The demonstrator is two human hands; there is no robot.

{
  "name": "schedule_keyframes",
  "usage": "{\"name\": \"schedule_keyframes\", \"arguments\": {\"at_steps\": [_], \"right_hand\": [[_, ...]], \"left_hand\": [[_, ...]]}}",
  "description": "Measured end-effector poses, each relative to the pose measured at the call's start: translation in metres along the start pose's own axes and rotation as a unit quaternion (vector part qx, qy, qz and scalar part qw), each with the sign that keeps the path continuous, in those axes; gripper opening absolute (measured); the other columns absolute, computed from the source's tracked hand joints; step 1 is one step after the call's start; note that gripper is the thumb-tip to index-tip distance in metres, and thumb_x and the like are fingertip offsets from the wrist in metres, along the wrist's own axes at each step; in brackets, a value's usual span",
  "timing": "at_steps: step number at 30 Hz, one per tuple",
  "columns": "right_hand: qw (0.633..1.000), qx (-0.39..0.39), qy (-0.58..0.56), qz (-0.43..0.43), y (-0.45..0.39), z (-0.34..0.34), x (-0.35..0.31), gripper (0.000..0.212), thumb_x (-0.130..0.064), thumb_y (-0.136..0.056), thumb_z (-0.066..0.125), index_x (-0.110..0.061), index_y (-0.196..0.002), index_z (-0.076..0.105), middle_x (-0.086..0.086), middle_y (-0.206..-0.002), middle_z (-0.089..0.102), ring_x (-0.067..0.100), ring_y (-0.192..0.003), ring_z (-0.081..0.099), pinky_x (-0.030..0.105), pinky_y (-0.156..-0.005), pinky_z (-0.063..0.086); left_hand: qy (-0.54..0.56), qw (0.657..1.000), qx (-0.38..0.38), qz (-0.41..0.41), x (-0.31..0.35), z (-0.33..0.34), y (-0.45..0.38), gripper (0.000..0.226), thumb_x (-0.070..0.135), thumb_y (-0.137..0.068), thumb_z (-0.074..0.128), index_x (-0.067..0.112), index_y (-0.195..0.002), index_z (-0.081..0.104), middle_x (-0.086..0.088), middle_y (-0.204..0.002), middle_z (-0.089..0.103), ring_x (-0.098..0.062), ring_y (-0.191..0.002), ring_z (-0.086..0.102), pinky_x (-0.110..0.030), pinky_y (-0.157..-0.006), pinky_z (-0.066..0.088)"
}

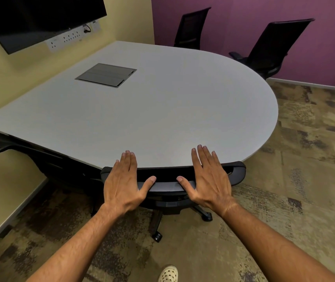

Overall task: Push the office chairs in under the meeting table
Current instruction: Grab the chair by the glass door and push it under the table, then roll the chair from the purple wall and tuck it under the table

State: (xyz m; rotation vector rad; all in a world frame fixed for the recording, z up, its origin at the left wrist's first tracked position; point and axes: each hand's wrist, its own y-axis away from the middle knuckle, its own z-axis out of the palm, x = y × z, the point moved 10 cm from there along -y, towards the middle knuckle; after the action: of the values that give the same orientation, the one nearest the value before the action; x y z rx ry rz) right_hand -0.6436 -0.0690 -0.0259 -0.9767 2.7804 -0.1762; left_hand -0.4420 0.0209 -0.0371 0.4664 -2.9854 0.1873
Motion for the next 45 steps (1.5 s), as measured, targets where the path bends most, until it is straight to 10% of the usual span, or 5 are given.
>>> {"name": "schedule_keyframes", "arguments": {"at_steps": [23,45], "right_hand": [[0.995,0.087,-0.008,0.044,-0.01,-0.048,0.023,0.1,-0.075,-0.088,0.024,-0.005,-0.156,0.003,0.018,-0.164,0.002,0.03,-0.152,-0.001,0.047,-0.123,0.0],[0.939,0.212,0.095,0.254,0.04,-0.162,0.216,0.098,-0.071,-0.089,0.03,-0.002,-0.155,0.01,0.022,-0.163,0.011,0.033,-0.151,0.007,0.049,-0.123,0.004]], "left_hand": [[0.066,0.987,0.049,0.14,0.063,-0.033,-0.045,0.101,0.078,-0.085,0.016,0.01,-0.152,-0.018,-0.007,-0.161,-0.023,-0.015,-0.148,-0.021,-0.032,-0.12,-0.013],[0.117,0.91,0.104,0.385,0.319,-0.065,-0.149,0.103,0.078,-0.085,0.02,0.006,-0.156,-0.001,-0.013,-0.164,-0.006,-0.025,-0.151,-0.01,-0.038,-0.122,-0.006]]}}
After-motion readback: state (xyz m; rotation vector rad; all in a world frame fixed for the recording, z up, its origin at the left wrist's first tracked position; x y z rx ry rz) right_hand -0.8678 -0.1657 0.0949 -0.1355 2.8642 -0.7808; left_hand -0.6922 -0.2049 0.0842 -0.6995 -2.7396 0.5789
